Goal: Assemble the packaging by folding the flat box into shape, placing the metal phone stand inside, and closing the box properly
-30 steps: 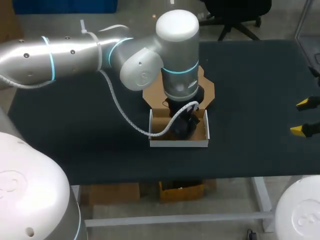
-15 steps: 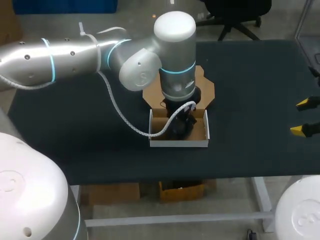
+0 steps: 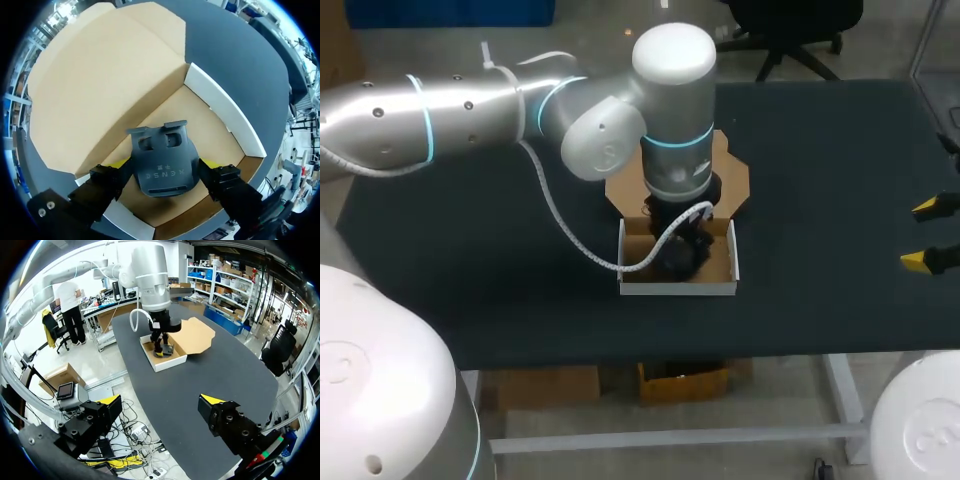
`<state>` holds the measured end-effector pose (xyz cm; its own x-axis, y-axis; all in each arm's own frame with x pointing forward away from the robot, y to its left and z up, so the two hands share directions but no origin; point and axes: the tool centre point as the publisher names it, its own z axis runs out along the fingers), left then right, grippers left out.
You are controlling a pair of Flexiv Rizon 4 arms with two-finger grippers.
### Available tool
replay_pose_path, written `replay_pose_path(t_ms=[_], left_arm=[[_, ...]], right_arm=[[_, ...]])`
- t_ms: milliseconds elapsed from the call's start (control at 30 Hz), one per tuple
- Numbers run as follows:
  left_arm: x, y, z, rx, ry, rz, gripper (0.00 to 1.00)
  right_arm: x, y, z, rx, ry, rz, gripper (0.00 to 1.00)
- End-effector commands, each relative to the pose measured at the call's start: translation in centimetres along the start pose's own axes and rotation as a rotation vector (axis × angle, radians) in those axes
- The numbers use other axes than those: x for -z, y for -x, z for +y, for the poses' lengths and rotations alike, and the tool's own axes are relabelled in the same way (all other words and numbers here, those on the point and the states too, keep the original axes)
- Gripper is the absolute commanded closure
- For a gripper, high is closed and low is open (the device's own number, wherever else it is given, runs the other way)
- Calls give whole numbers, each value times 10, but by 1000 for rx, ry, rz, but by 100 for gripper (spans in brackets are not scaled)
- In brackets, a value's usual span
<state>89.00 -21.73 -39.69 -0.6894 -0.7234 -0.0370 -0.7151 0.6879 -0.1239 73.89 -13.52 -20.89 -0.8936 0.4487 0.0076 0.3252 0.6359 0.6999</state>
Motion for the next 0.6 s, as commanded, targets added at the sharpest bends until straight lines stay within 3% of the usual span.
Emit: replay_pose_path(t_ms=[33,400,600], left_arm=[[4,-1,1,7,-4,-9,0],[25,-17,10,119,-44,-52,0],[28,-30,14,212,-4,-92,0]], right_arm=[[1,-1,-1,1,3,0,0],[1,-1,-1,1,3,0,0],[1,-1,-1,1,3,0,0]])
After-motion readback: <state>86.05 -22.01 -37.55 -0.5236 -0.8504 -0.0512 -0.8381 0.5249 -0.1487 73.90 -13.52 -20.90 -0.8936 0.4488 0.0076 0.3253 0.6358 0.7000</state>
